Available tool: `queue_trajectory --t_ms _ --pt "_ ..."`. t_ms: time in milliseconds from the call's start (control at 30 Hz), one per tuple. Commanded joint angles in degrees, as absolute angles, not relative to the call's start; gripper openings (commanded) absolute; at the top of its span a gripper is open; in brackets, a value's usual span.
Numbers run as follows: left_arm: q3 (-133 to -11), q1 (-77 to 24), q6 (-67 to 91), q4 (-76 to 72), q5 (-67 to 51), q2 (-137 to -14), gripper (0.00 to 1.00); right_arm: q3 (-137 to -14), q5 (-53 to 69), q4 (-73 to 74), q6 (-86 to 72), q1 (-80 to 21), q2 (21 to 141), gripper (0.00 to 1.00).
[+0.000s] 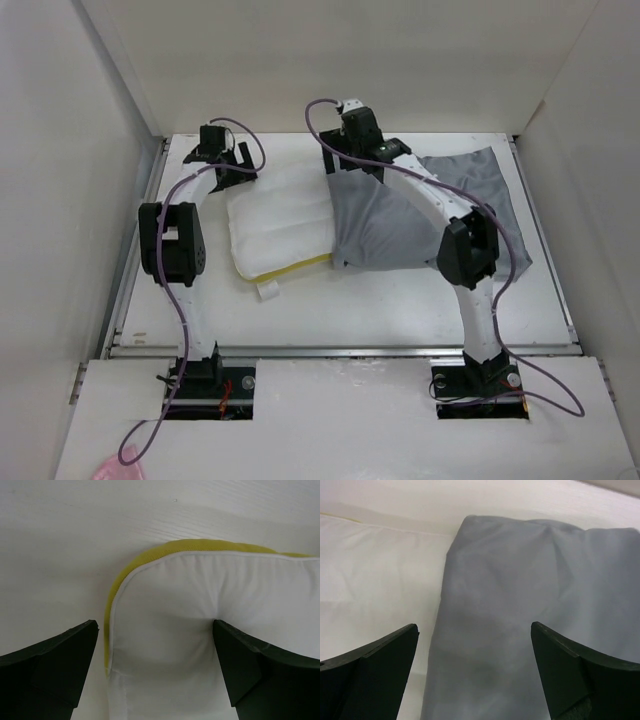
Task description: Put the pillow into the pillowcase
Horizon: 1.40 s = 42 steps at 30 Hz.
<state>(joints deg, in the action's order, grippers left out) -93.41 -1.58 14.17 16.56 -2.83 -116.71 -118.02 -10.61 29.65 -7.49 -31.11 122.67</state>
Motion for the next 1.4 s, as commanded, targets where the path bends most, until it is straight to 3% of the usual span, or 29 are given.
queue_trajectory --t_ms 0,67,100,133,200,233,300,333,433,467,500,900,1167,1367 --pt "-93.87 -1.41 10.99 17.40 -6.94 -116.71 1.00 -125.58 -13.53 32.78 -5.10 -32.61 127.78 0.99" --pt "-93.87 -1.41 10.37 17.40 -10.96 -117.86 0.95 -130.33 -14.32 33.31 -5.10 -33.31 131.72 0.98" --pt "-93.87 -1.41 9.50 16.79 -12.38 -118.38 0.62 -131.56 -14.33 33.31 -5.10 -33.31 132.97 0.91" --pt "-93.87 -1.41 9.49 16.79 -13.26 -119.08 0.40 -133.40 -15.20 32.61 -5.10 -33.31 134.02 0.81" --pt "-93.26 -1.41 9.49 16.26 -14.85 -119.09 0.06 -135.26 -15.21 32.09 -5.10 -33.31 136.75 0.68" --pt "-92.12 -1.41 9.49 14.95 -14.85 -118.13 0.00 -135.26 -15.21 31.56 -5.10 -33.31 137.28 0.65" --pt "-90.45 -1.41 9.49 13.63 -15.47 -116.46 0.00 -135.97 -15.21 29.54 -5.62 -33.31 138.33 0.60" --pt "-88.70 -1.93 9.49 12.14 -15.47 -114.37 0.00 -135.97 -15.21 28.75 -5.62 -33.31 138.34 0.43" --pt "-86.05 -1.93 10.01 9.68 -15.47 -109.89 0.00 -135.97 -15.73 27.69 -5.62 -33.31 138.87 0.23" --pt "-84.83 -1.93 10.02 9.06 -16.16 -108.82 0.00 -135.97 -15.73 27.16 -5.62 -33.31 139.39 0.08" --pt "-84.29 -1.93 10.02 8.10 -16.78 -107.76 0.00 -135.97 -15.21 27.16 -6.15 -33.31 139.39 0.00" --pt "-84.02 -11.76 12.04 0.53 -24.96 -91.51 0.00 -139.92 9.83 29.44 0.34 -40.16 133.34 0.00" --pt "-78.76 -14.06 18.81 -2.99 -15.12 -86.57 0.00 -137.65 38.64 27.96 0.97 -43.07 123.58 0.00" --pt "-71.99 -14.06 23.72 -2.99 -5.02 -84.12 0.00 -132.63 42.36 26.63 -2.01 -40.35 122.16 0.00"
